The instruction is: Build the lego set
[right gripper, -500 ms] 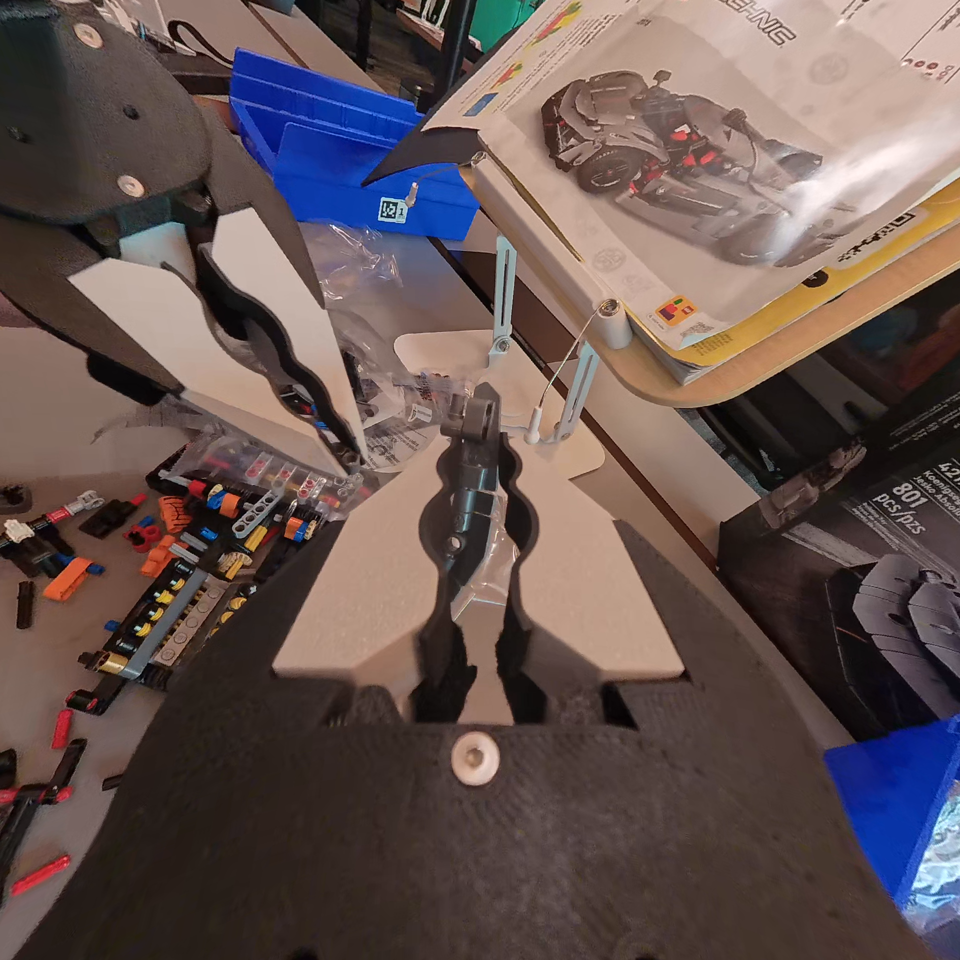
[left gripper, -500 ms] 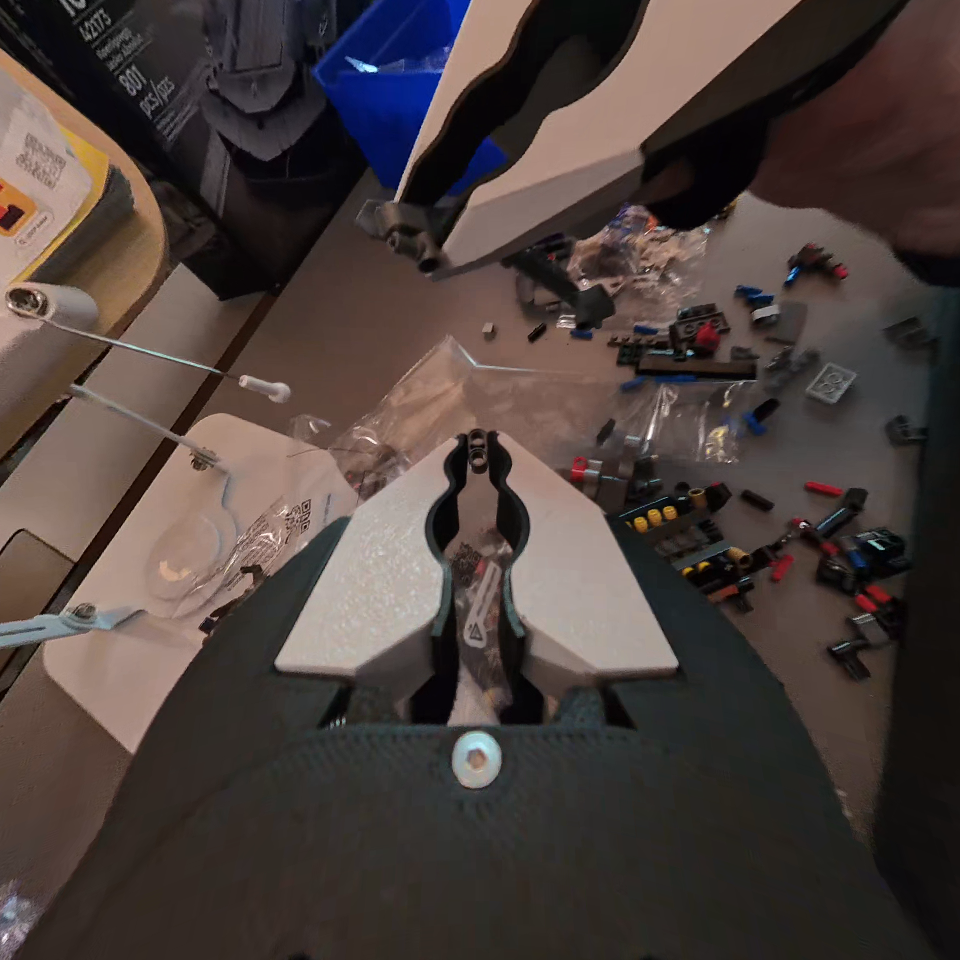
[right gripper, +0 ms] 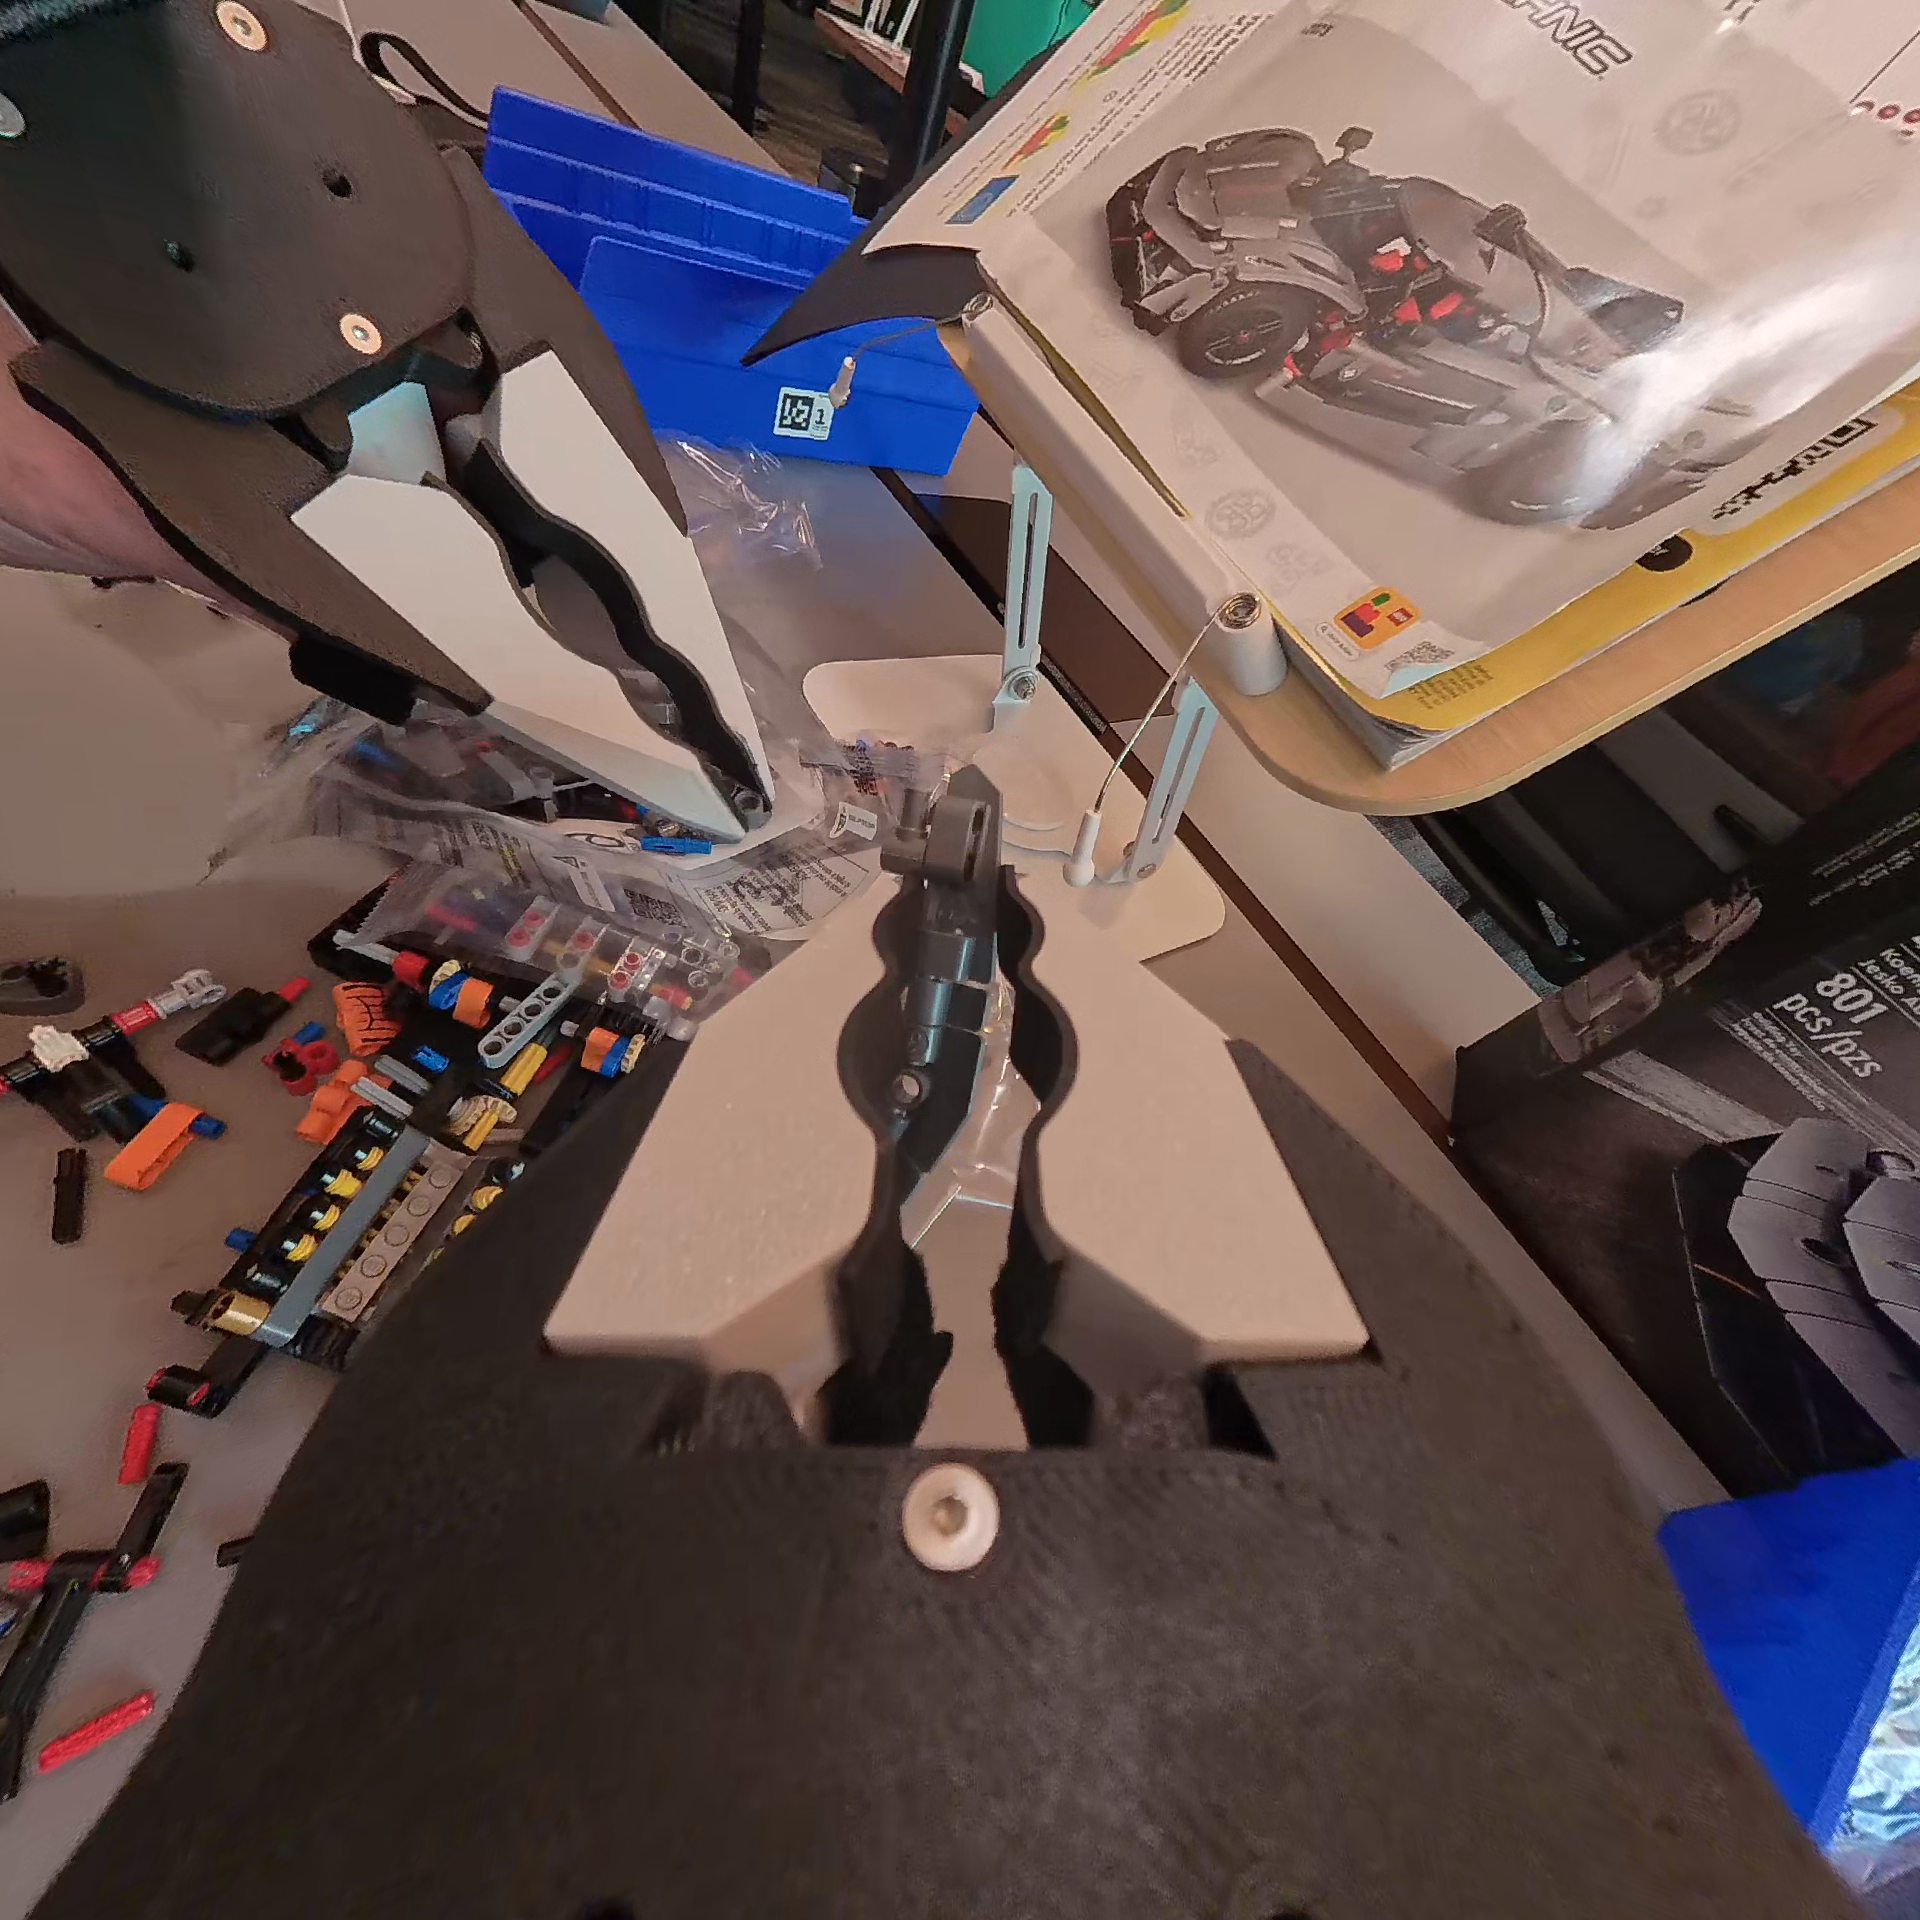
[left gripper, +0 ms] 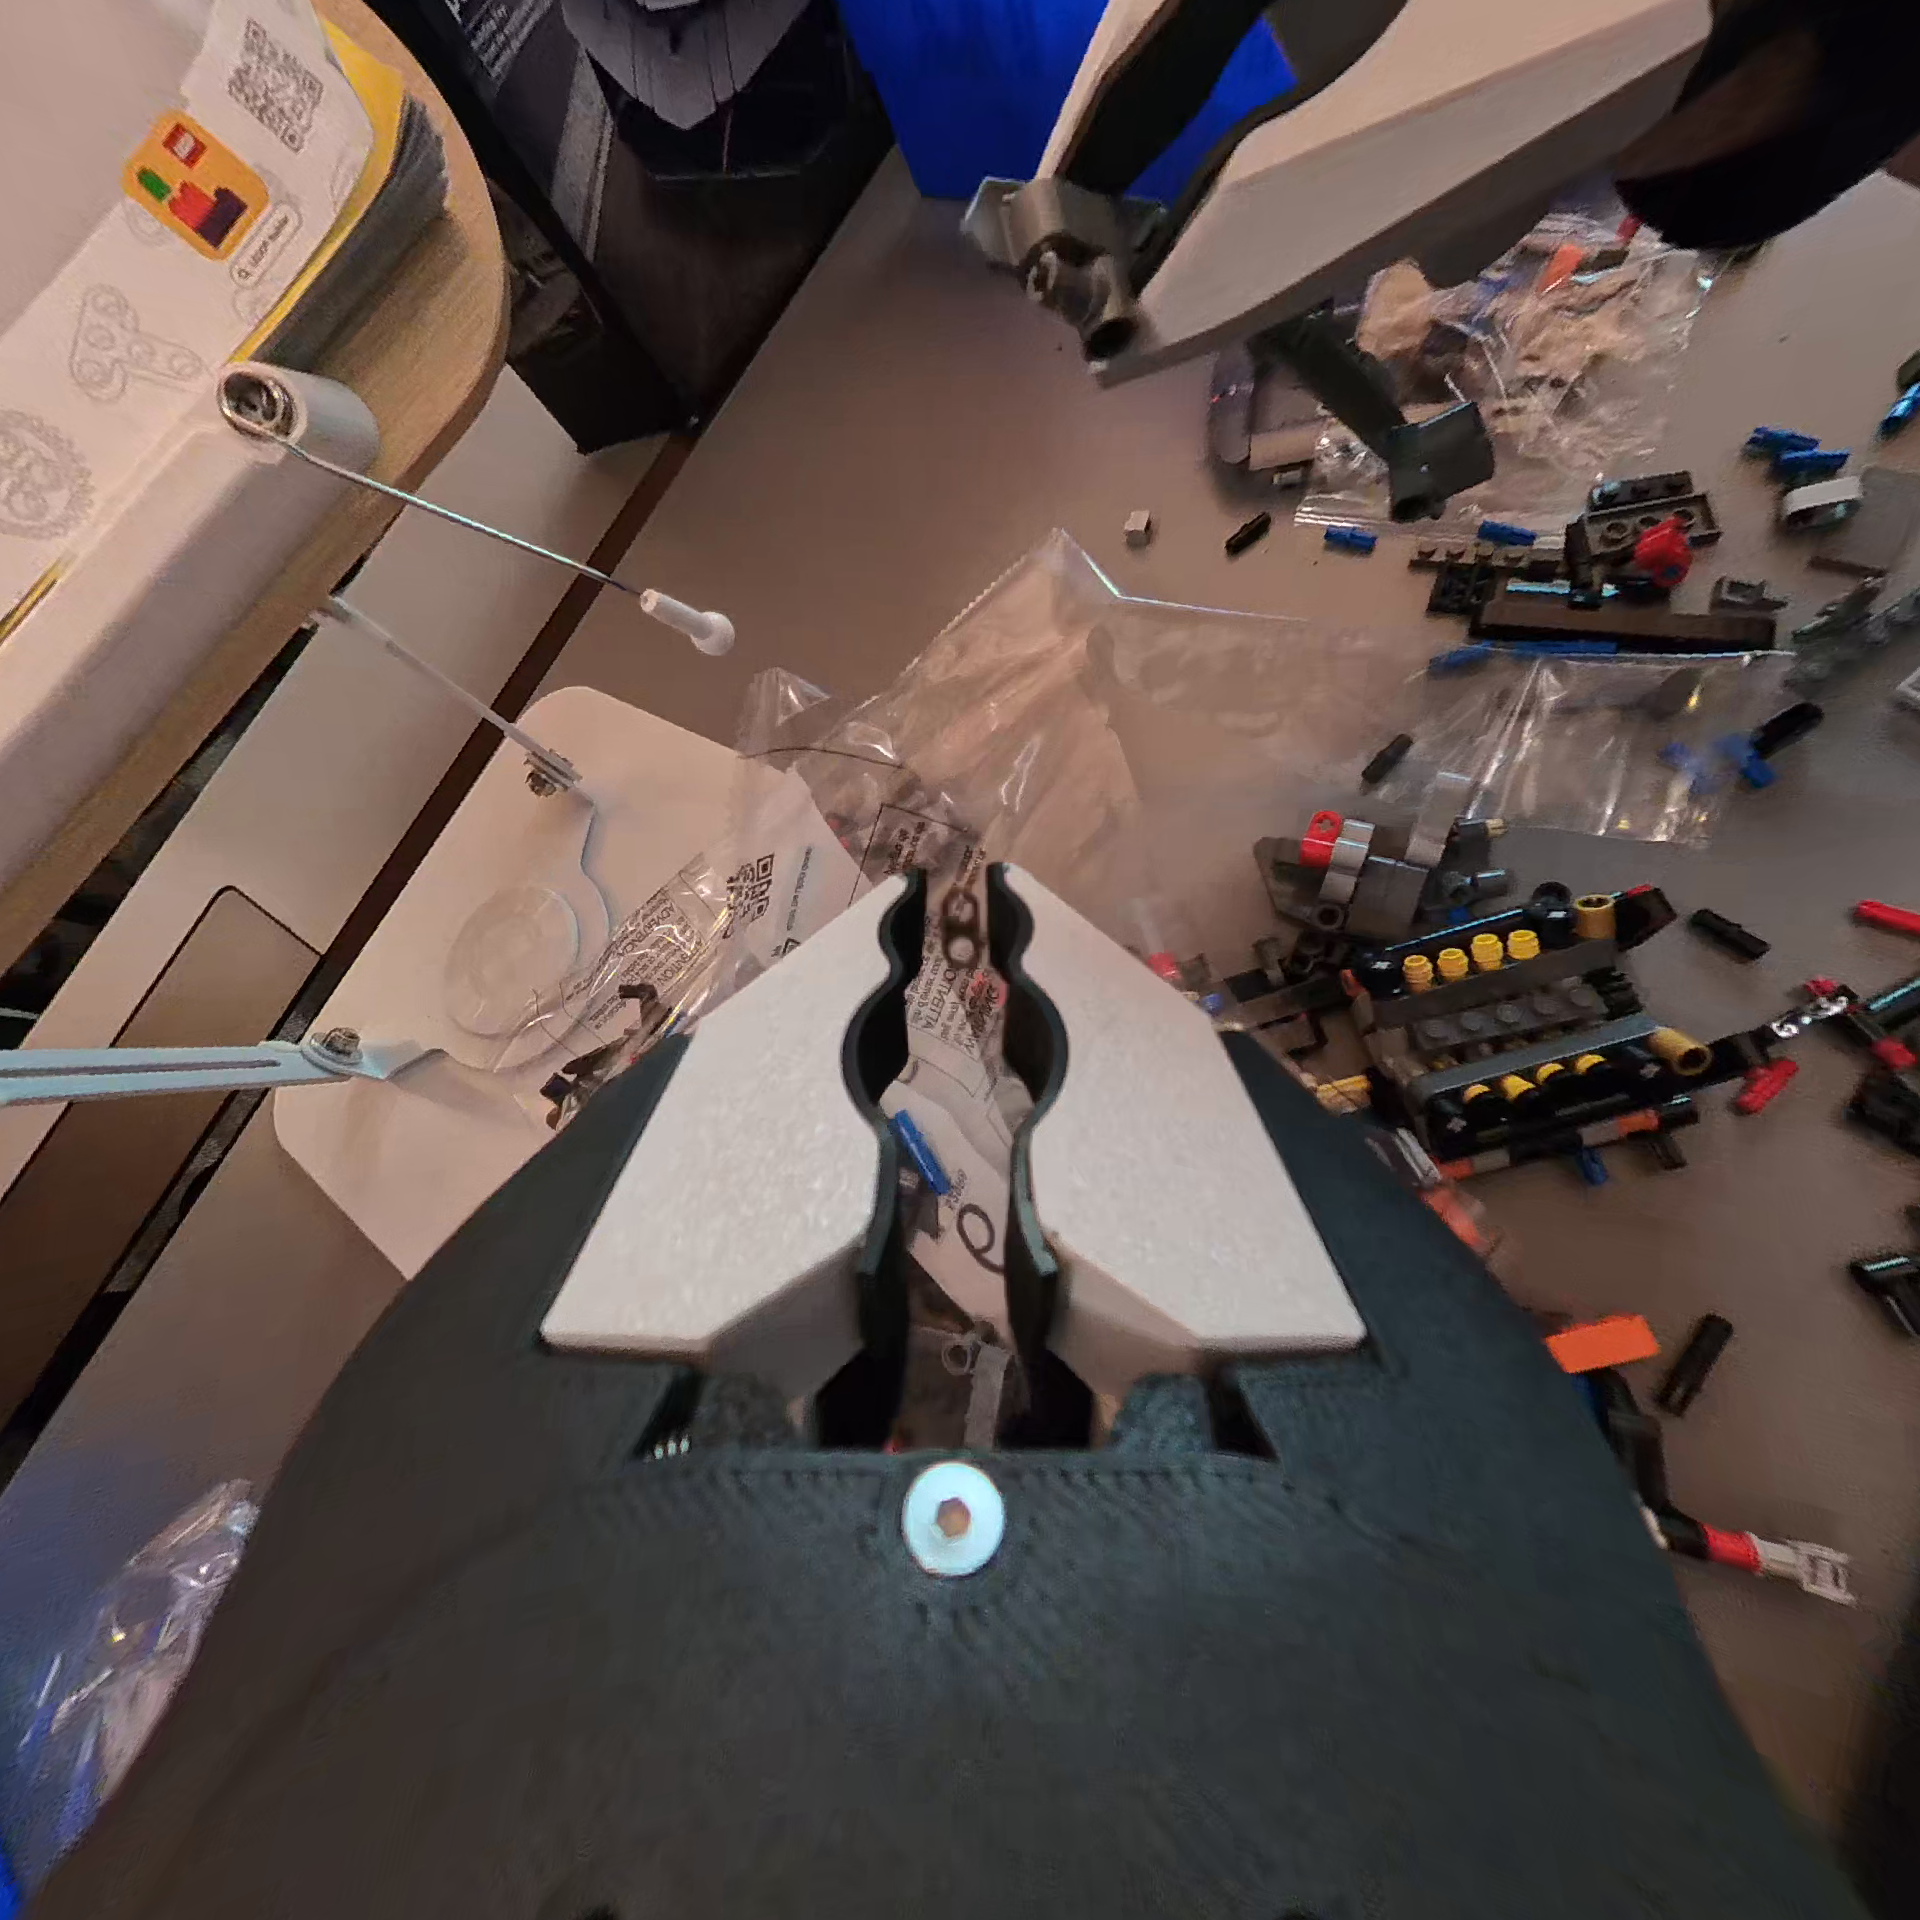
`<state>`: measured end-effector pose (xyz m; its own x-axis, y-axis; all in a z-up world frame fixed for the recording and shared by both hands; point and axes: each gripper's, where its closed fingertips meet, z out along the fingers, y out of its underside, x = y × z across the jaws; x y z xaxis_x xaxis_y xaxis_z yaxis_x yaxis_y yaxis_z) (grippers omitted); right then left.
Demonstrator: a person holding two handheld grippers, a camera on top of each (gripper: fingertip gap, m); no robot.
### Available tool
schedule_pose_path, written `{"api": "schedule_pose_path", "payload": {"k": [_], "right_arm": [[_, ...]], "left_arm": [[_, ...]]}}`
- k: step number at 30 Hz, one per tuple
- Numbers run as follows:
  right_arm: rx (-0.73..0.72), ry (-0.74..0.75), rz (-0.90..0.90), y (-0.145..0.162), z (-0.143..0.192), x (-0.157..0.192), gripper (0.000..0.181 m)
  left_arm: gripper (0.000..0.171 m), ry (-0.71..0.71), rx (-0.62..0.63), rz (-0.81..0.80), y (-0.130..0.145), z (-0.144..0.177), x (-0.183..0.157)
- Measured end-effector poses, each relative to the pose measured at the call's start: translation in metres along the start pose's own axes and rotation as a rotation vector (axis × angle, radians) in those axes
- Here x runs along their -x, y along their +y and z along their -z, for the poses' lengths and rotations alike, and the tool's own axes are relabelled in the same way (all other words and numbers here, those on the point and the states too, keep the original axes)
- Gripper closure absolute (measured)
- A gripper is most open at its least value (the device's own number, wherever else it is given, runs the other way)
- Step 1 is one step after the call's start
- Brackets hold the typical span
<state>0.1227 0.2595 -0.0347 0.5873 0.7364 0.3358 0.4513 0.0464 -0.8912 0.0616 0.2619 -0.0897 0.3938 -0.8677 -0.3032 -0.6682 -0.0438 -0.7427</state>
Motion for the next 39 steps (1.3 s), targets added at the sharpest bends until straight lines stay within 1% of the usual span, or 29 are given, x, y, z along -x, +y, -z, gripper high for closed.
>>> {"api": "schedule_pose_path", "payload": {"k": [4, 8, 14, 17, 19, 21, 23, 25, 26, 29, 33, 36, 39], "right_arm": [[0.001, -0.007, -0.003, 0.000, 0.000, 0.001, 0.170], [-0.018, -0.032, -0.021, -0.002, -0.001, 0.005, 0.170], [-0.208, -0.240, -0.255, -0.027, 0.007, 0.020, 0.170], [-0.266, -0.300, -0.296, -0.035, 0.009, 0.027, 0.170], [-0.285, -0.303, -0.273, -0.039, 0.009, 0.032, 0.170], [-0.287, -0.319, -0.219, -0.041, 0.007, 0.042, 0.170], [-0.315, -0.374, -0.201, -0.047, 0.009, 0.054, 0.170], [-0.361, -0.435, -0.212, -0.054, 0.013, 0.064, 0.170], [-0.370, -0.451, -0.225, -0.055, 0.013, 0.065, 0.170], [-0.390, -0.454, -0.256, -0.057, 0.016, 0.060, 0.170], [-0.337, -0.326, -0.183, -0.052, 0.013, 0.050, 0.168], [-0.308, -0.294, -0.164, -0.048, 0.011, 0.047, 0.160], [-0.280, -0.316, -0.222, -0.038, 0.008, 0.041, 0.162]], "left_arm": [[0.152, 0.013, -0.002, 0.035, 0.002, 0.000, 0.002], [0.151, 0.021, -0.078, 0.067, -0.010, 0.008, 0.004], [0.148, 0.206, -0.265, 0.100, -0.044, 0.018, -0.029], [0.141, 0.298, -0.320, 0.116, -0.057, 0.019, -0.047], [0.139, 0.348, -0.343, 0.139, -0.062, 0.019, -0.055], [0.141, 0.399, -0.363, 0.164, -0.066, 0.019, -0.062], [0.143, 0.449, -0.380, 0.188, -0.069, 0.020, -0.068], [0.157, 0.514, -0.403, 0.198, -0.073, 0.024, -0.076], [0.157, 0.511, -0.411, 0.198, -0.073, 0.024, -0.076], [0.161, 0.421, -0.397, 0.196, -0.071, 0.021, -0.064], [0.163, 0.218, -0.338, 0.146, -0.064, 0.016, -0.043], [0.166, 0.058, -0.288, 0.069, -0.059, 0.014, -0.029], [0.167, -0.127, -0.245, -0.029, -0.056, 0.014, -0.012]]}}
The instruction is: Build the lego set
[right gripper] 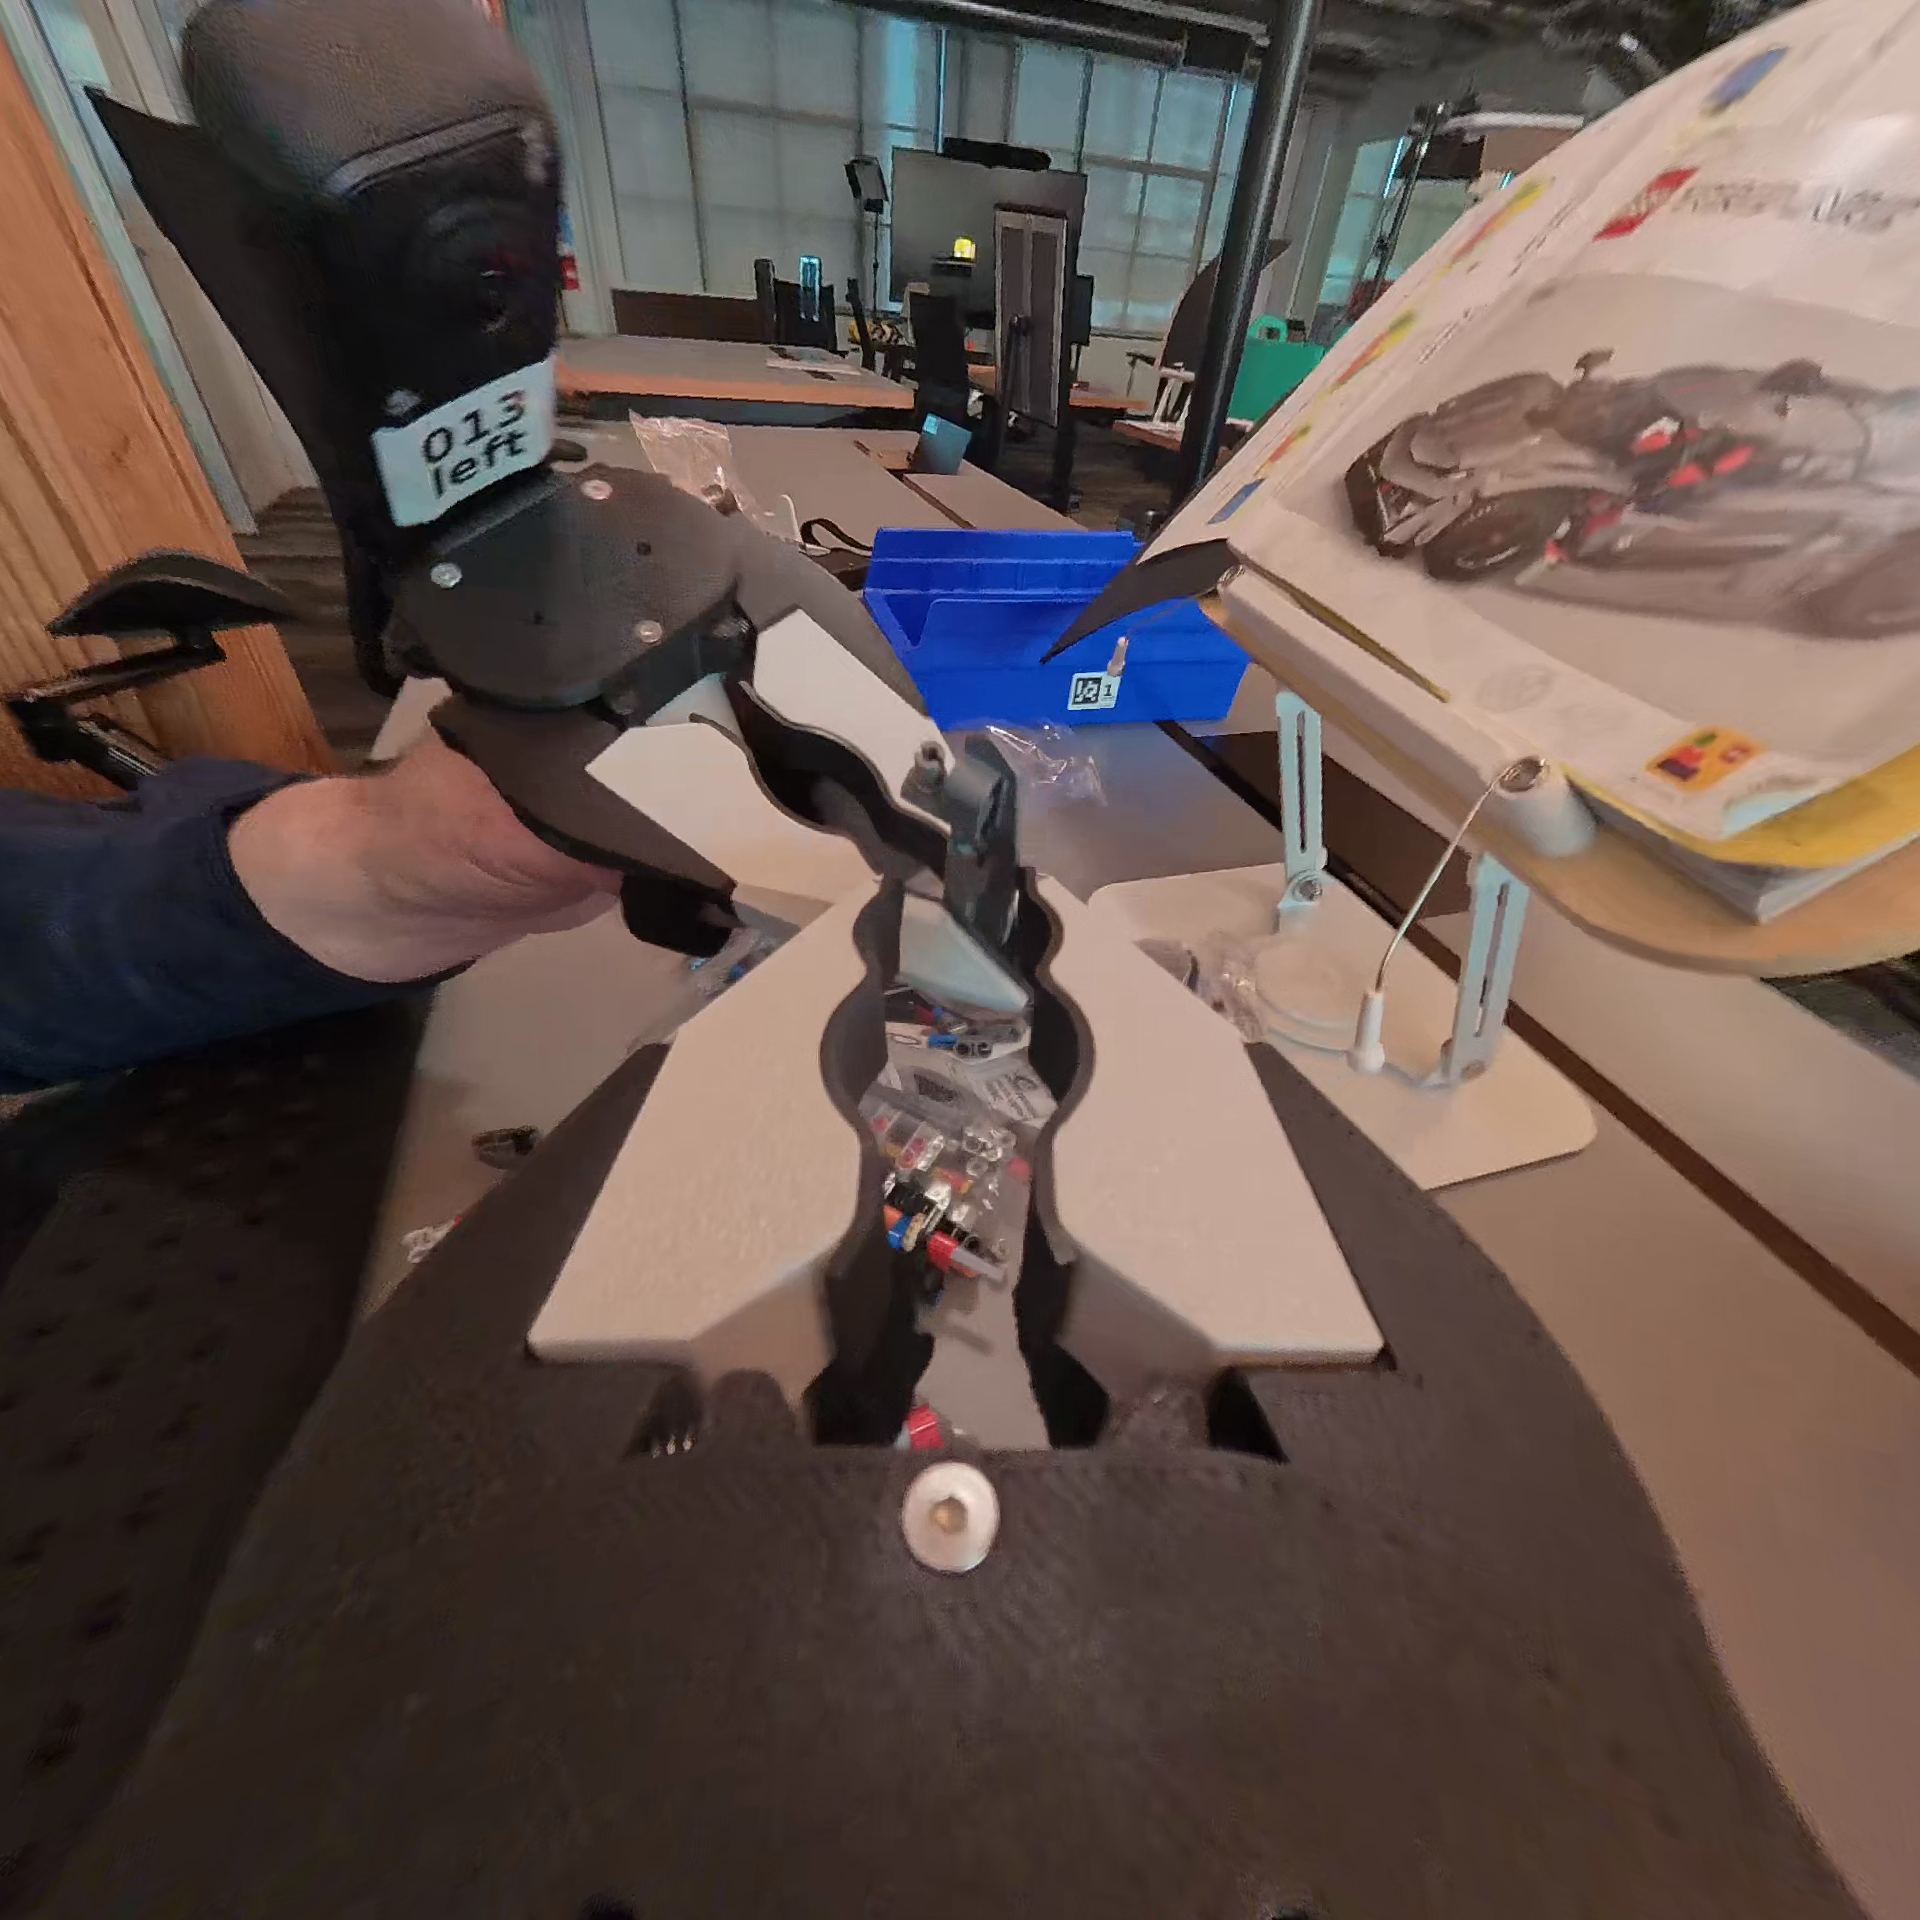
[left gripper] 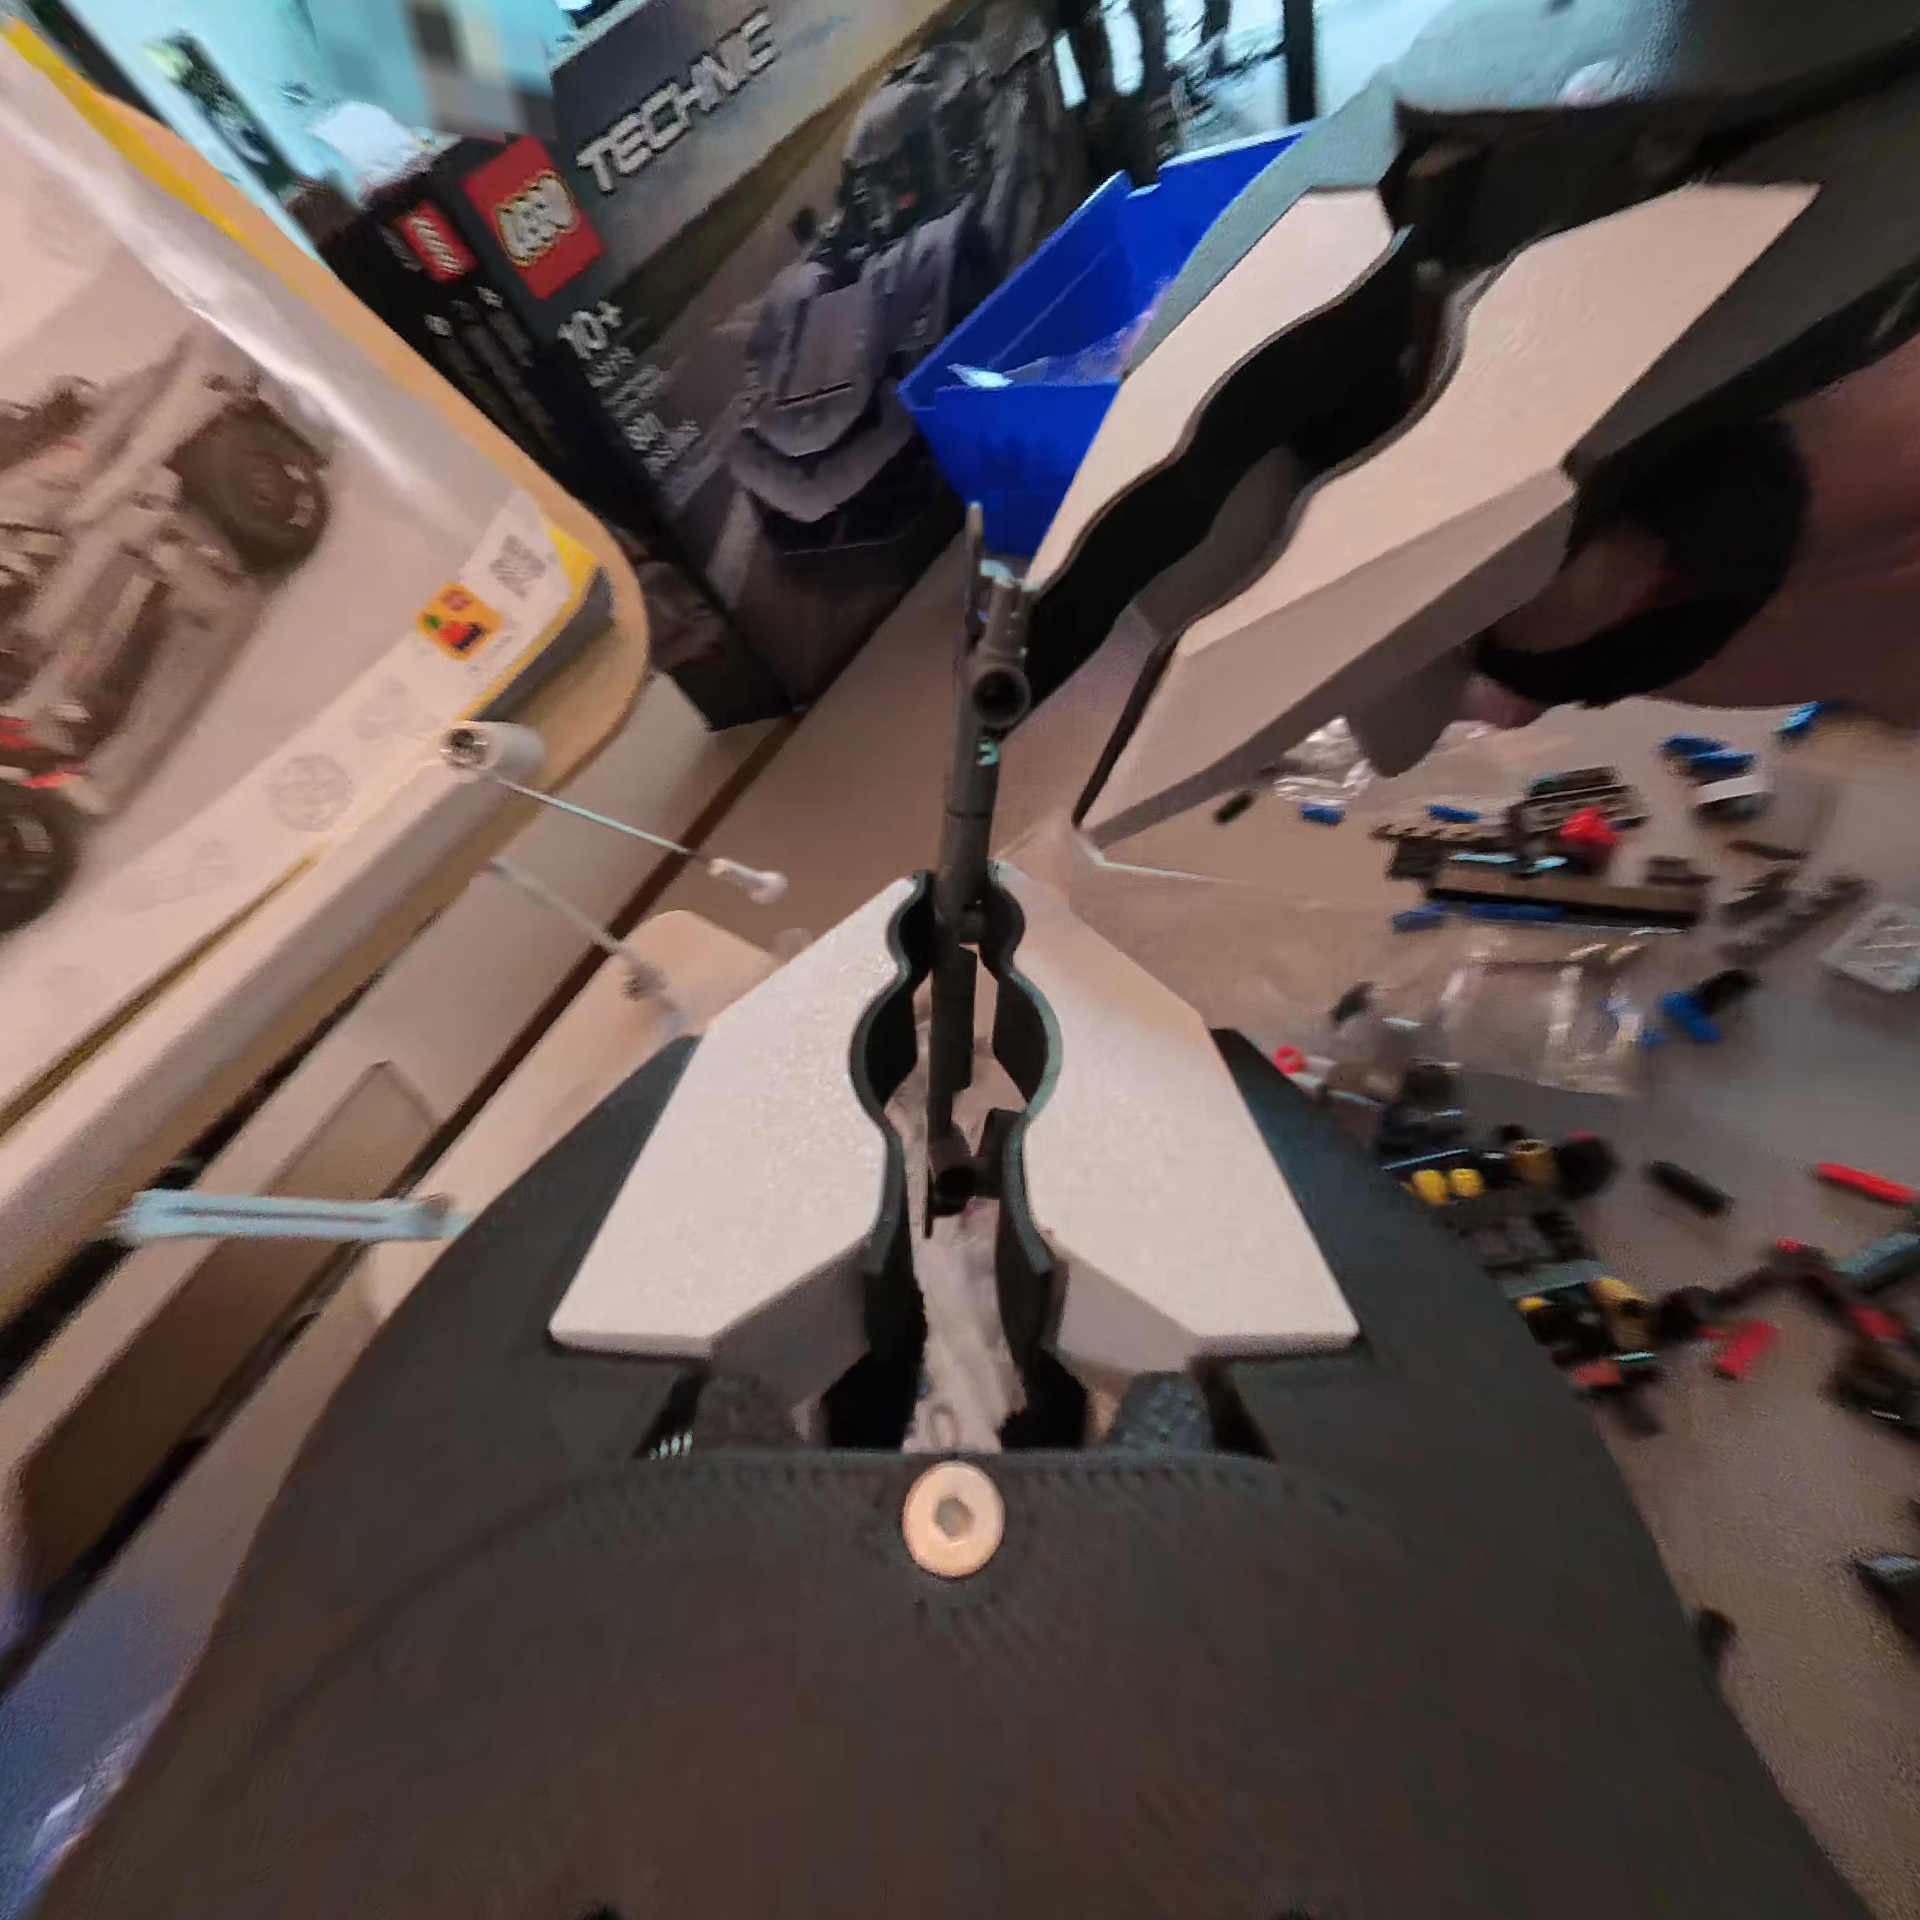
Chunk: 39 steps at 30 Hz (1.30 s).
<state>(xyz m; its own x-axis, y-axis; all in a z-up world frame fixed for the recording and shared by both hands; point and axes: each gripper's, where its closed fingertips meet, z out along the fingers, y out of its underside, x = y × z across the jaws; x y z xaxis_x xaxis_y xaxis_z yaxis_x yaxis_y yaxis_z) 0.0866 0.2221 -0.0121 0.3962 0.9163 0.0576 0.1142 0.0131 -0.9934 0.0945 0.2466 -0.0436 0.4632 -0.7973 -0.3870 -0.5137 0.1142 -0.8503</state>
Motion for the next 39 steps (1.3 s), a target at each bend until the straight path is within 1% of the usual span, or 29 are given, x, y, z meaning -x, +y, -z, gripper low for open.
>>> {"api": "schedule_pose_path", "payload": {"k": [2, 3, 6, 10, 12, 14, 17, 19, 20, 21, 23, 24, 26, 29, 30, 31, 33, 34, 35, 39], "right_arm": [[0.007, -0.029, -0.039, 0.001, 0.000, 0.002, 0.162], [0.012, -0.046, -0.050, 0.001, -0.001, 0.005, 0.162], [0.015, -0.018, -0.049, 0.002, -0.003, 0.004, 0.161], [0.009, 0.011, -0.036, 0.001, -0.004, 0.001, 0.162], [0.002, 0.016, -0.013, 0.001, -0.005, 0.002, 0.167], [-0.008, 0.017, 0.001, -0.001, -0.004, 0.002, 0.174], [-0.025, 0.008, 0.015, -0.005, -0.003, 0.005, 0.174], [-0.032, 0.026, 0.029, -0.007, 0.000, 0.003, 0.176], [-0.040, 0.042, 0.028, -0.009, 0.002, 0.000, 0.172], [-0.047, 0.046, 0.021, -0.010, 0.003, -0.002, 0.163], [-0.060, 0.028, 0.000, -0.012, 0.004, -0.001, 0.158], [-0.058, 0.013, -0.007, -0.011, 0.003, 0.001, 0.157], [-0.041, -0.017, -0.007, -0.008, -0.001, 0.006, 0.158], [-0.041, -0.091, -0.007, -0.007, -0.002, 0.019, 0.170], [-0.050, -0.105, -0.017, -0.009, -0.002, 0.020, 0.171], [-0.066, -0.127, -0.031, -0.011, -0.001, 0.023, 0.169], [-0.091, -0.177, -0.067, -0.015, 0.000, 0.028, 0.161], [-0.082, -0.173, -0.069, -0.014, 0.001, 0.027, 0.166], [-0.062, -0.152, -0.059, -0.011, 0.000, 0.024, 0.179], [-0.036, -0.138, -0.065, -0.009, 0.002, 0.021, 0.181]], "left_arm": [[0.167, -0.091, 0.035, -0.085, 0.003, 0.000, 0.008], [0.166, -0.113, 0.034, -0.110, 0.002, 0.001, 0.010], [0.167, -0.157, 0.066, -0.163, 0.004, 0.000, 0.013], [0.167, -0.164, 0.085, -0.222, 0.006, -0.003, 0.010], [0.166, -0.132, 0.075, -0.212, 0.007, -0.005, 0.006], [0.166, -0.074, 0.044, -0.151, 0.005, -0.005, 0.002], [0.166, 0.040, -0.024, -0.050, -0.001, -0.003, -0.007], [0.167, 0.155, -0.087, 0.062, -0.008, 0.000, -0.014], [0.167, 0.206, -0.128, 0.114, -0.013, 0.003, -0.016], [0.167, 0.247, -0.151, 0.156, -0.015, 0.005, -0.018], [0.167, 0.351, -0.168, 0.202, -0.018, 0.009, -0.027], [0.167, 0.378, -0.172, 0.214, -0.019, 0.009, -0.031], [0.167, 0.415, -0.149, 0.216, -0.016, 0.008, -0.038], [0.167, 0.472, -0.146, 0.250, -0.017, 0.010, -0.043], [0.167, 0.494, -0.143, 0.256, -0.016, 0.011, -0.045], [0.167, 0.503, -0.126, 0.251, -0.014, 0.010, -0.047], [0.167, 0.509, -0.104, 0.230, -0.011, 0.008, -0.052], [0.167, 0.525, -0.099, 0.224, -0.011, 0.008, -0.055], [0.167, 0.522, -0.088, 0.217, -0.009, 0.007, -0.057], [0.167, 0.534, -0.081, 0.228, -0.009, 0.007, -0.058]]}}
